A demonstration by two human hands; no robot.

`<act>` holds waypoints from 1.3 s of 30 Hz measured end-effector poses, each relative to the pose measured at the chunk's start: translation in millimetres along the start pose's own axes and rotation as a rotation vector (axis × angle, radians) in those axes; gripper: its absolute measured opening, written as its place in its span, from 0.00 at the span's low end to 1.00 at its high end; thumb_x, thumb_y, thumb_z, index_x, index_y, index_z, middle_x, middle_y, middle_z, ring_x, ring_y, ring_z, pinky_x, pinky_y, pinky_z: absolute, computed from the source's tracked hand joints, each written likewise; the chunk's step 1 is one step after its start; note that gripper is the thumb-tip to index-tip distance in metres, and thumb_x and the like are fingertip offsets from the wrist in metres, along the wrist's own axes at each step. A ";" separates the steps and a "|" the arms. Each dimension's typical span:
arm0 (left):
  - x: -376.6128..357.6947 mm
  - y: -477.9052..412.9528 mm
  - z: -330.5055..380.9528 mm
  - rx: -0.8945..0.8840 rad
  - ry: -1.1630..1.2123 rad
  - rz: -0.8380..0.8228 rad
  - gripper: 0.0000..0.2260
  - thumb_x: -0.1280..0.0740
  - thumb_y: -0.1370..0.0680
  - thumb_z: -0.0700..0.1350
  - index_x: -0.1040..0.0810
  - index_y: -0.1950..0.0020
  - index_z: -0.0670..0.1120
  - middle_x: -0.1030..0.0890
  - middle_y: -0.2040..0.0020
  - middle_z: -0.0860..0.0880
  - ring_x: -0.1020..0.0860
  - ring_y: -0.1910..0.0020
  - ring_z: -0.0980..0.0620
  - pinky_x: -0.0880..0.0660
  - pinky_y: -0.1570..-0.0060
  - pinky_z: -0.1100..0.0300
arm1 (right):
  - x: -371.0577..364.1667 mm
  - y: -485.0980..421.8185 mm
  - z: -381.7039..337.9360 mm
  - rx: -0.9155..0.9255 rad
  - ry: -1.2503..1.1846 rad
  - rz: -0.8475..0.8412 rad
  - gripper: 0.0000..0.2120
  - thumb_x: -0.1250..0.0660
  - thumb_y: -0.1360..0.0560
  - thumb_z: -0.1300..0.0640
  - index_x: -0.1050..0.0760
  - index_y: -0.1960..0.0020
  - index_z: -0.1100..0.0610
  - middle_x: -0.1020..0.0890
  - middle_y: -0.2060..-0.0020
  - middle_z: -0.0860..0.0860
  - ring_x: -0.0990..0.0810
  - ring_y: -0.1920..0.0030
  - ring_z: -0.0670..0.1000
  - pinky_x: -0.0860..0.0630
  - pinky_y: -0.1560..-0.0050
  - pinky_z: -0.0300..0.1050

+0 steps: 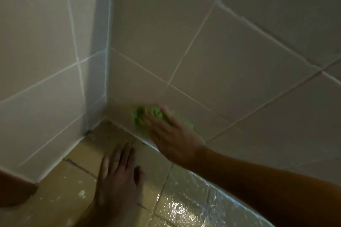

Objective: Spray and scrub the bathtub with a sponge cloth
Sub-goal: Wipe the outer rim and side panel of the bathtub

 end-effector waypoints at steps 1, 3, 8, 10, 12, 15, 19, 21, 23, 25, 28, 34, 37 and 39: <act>0.3 -1.2 0.2 0.005 0.001 -0.016 0.29 0.41 0.25 0.54 0.21 0.28 0.43 0.24 0.25 0.47 0.30 0.24 0.47 0.40 0.24 0.41 | -21.7 15.8 -20.8 0.105 0.033 -0.094 0.23 0.39 0.19 0.51 0.26 0.26 0.57 0.32 0.22 0.59 0.40 0.20 0.60 0.69 0.24 0.71; 0.0 -2.5 0.3 0.017 -0.004 -0.047 0.30 0.42 0.25 0.54 0.21 0.28 0.43 0.24 0.26 0.48 0.31 0.23 0.47 0.41 0.23 0.41 | -48.4 37.7 -42.5 0.249 0.044 -0.236 0.22 0.35 0.21 0.48 0.22 0.30 0.53 0.28 0.24 0.55 0.36 0.21 0.59 0.71 0.25 0.73; 0.3 -3.5 0.7 0.013 -0.022 -0.067 0.30 0.44 0.25 0.54 0.21 0.28 0.42 0.23 0.27 0.47 0.28 0.25 0.45 0.39 0.24 0.40 | -40.0 24.9 -28.9 0.216 0.049 -0.208 0.20 0.33 0.22 0.50 0.21 0.31 0.50 0.28 0.24 0.54 0.38 0.21 0.58 0.74 0.26 0.71; 2.5 -3.2 1.3 0.005 -0.027 -0.066 0.30 0.43 0.24 0.54 0.22 0.27 0.42 0.23 0.26 0.47 0.28 0.25 0.45 0.39 0.26 0.40 | -11.5 17.7 -3.1 0.079 0.023 -0.087 0.21 0.37 0.20 0.54 0.23 0.29 0.53 0.29 0.24 0.55 0.38 0.20 0.59 0.70 0.23 0.69; 3.1 -2.9 1.9 0.012 -0.016 -0.060 0.30 0.43 0.25 0.54 0.22 0.27 0.42 0.23 0.26 0.47 0.27 0.26 0.44 0.36 0.28 0.39 | 36.6 19.7 39.4 -0.083 -0.055 0.160 0.21 0.41 0.19 0.62 0.24 0.28 0.58 0.27 0.25 0.57 0.33 0.22 0.58 0.58 0.20 0.65; -4.0 -5.9 3.1 0.038 -0.035 -0.107 0.30 0.43 0.25 0.54 0.22 0.27 0.42 0.23 0.26 0.46 0.27 0.26 0.43 0.36 0.27 0.38 | 108.1 52.4 123.6 -0.367 -0.182 0.468 0.19 0.37 0.16 0.64 0.26 0.26 0.61 0.26 0.26 0.58 0.30 0.24 0.57 0.49 0.21 0.65; -25.4 -16.3 9.1 0.058 -0.044 -0.233 0.34 0.49 0.23 0.58 0.27 0.23 0.42 0.29 0.22 0.44 0.33 0.22 0.41 0.43 0.23 0.40 | 132.6 109.7 156.0 -0.590 -0.095 0.567 0.18 0.32 0.17 0.59 0.24 0.28 0.59 0.26 0.28 0.57 0.30 0.24 0.58 0.42 0.24 0.70; -28.6 -16.9 20.4 0.004 -0.044 -0.238 0.34 0.48 0.23 0.57 0.26 0.24 0.39 0.28 0.23 0.40 0.31 0.24 0.38 0.41 0.23 0.39 | 100.3 124.7 119.6 -0.474 -0.110 0.465 0.19 0.31 0.18 0.61 0.25 0.28 0.60 0.25 0.28 0.59 0.28 0.25 0.59 0.41 0.23 0.68; -23.7 -13.1 35.7 -0.105 -0.035 -0.171 0.32 0.43 0.25 0.54 0.24 0.28 0.35 0.24 0.27 0.37 0.28 0.27 0.35 0.37 0.25 0.36 | 38.5 143.5 55.7 -0.207 -0.034 0.214 0.22 0.29 0.21 0.61 0.26 0.29 0.61 0.23 0.29 0.59 0.27 0.26 0.59 0.44 0.20 0.65; -18.4 -8.5 45.5 -0.178 -0.026 -0.120 0.32 0.42 0.26 0.53 0.23 0.29 0.34 0.23 0.28 0.37 0.27 0.26 0.36 0.36 0.25 0.36 | -20.9 174.7 1.2 0.073 0.044 -0.118 0.25 0.26 0.26 0.57 0.24 0.30 0.57 0.22 0.29 0.55 0.27 0.26 0.57 0.56 0.19 0.67; -17.5 -4.2 55.2 -0.251 -0.011 -0.112 0.31 0.41 0.26 0.53 0.22 0.30 0.35 0.23 0.28 0.38 0.27 0.26 0.37 0.36 0.24 0.38 | -15.0 192.7 2.1 0.098 -0.025 -0.057 0.25 0.26 0.24 0.56 0.24 0.28 0.55 0.24 0.27 0.54 0.29 0.25 0.56 0.55 0.19 0.65; -29.6 13.0 75.8 -0.482 -0.008 -0.086 0.24 0.41 0.20 0.50 0.19 0.33 0.36 0.24 0.27 0.38 0.25 0.29 0.35 0.32 0.27 0.36 | 95.8 204.8 133.3 -0.407 -0.170 0.383 0.20 0.32 0.17 0.59 0.27 0.26 0.59 0.28 0.26 0.57 0.31 0.23 0.59 0.46 0.23 0.67; -34.4 14.9 86.8 -0.495 -0.004 -0.131 0.26 0.41 0.20 0.52 0.22 0.28 0.39 0.24 0.26 0.42 0.26 0.27 0.39 0.33 0.26 0.38 | 81.0 231.9 116.6 -0.419 -0.092 0.359 0.21 0.31 0.18 0.60 0.27 0.25 0.58 0.28 0.26 0.58 0.31 0.24 0.59 0.43 0.23 0.67; -36.9 16.3 91.9 -0.488 -0.003 -0.170 0.28 0.40 0.22 0.53 0.22 0.26 0.42 0.24 0.25 0.44 0.28 0.25 0.42 0.35 0.25 0.39 | 37.6 257.2 71.3 -0.269 -0.094 0.226 0.20 0.36 0.16 0.62 0.29 0.25 0.59 0.30 0.25 0.58 0.32 0.23 0.58 0.44 0.20 0.63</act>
Point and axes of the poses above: each hand's wrist, its own y-axis away from the middle knuckle, its own x-axis out of the back of the hand, z = x × y, the point moved 10 cm from there along -y, towards the middle knuckle
